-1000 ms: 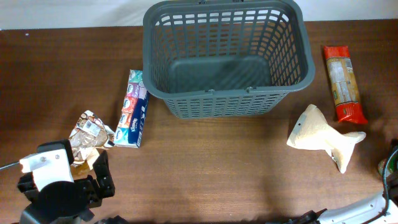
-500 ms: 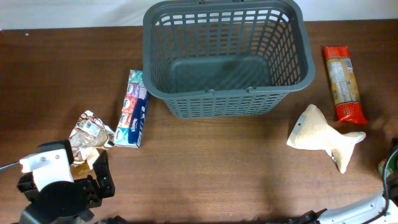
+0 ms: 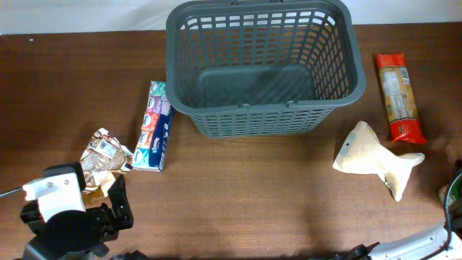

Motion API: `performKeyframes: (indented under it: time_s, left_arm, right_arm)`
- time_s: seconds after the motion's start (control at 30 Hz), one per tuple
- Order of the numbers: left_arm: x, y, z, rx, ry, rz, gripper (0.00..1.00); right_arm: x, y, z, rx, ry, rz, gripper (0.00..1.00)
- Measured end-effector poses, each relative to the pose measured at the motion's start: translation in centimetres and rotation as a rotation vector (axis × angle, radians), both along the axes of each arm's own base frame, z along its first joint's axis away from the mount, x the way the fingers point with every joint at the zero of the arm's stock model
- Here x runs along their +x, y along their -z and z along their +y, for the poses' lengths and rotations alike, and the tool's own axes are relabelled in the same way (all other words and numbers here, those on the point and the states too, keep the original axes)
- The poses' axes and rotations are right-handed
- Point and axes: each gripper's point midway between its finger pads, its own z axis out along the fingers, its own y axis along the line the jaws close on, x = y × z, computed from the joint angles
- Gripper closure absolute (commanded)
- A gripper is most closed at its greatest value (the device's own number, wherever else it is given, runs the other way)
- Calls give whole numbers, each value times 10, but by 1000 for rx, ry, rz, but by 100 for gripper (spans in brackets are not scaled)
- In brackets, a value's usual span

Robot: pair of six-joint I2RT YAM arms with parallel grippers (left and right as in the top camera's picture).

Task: Pack container
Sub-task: 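Close the right gripper around the jar body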

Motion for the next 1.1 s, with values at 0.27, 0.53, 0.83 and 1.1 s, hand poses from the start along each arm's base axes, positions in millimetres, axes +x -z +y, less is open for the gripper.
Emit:
performKeyframes:
  time_s: [0.27,0.53,0.83,1.1]
  left_arm:
    - [0,0,0,0,0,0,1]
    - [0,0,0,0,0,0,0]
    - [0,0,0,0,0,0,0]
    - [0,0,0,0,0,0,1]
  right_arm:
    - [1,0,-1,-4,0,-2,1]
    - [2,0,-3,-10,-1,-6,1]
    - [2,0,-3,-13,-1,-8,1]
    - [1,4,-2,-4,-3,-2,1]
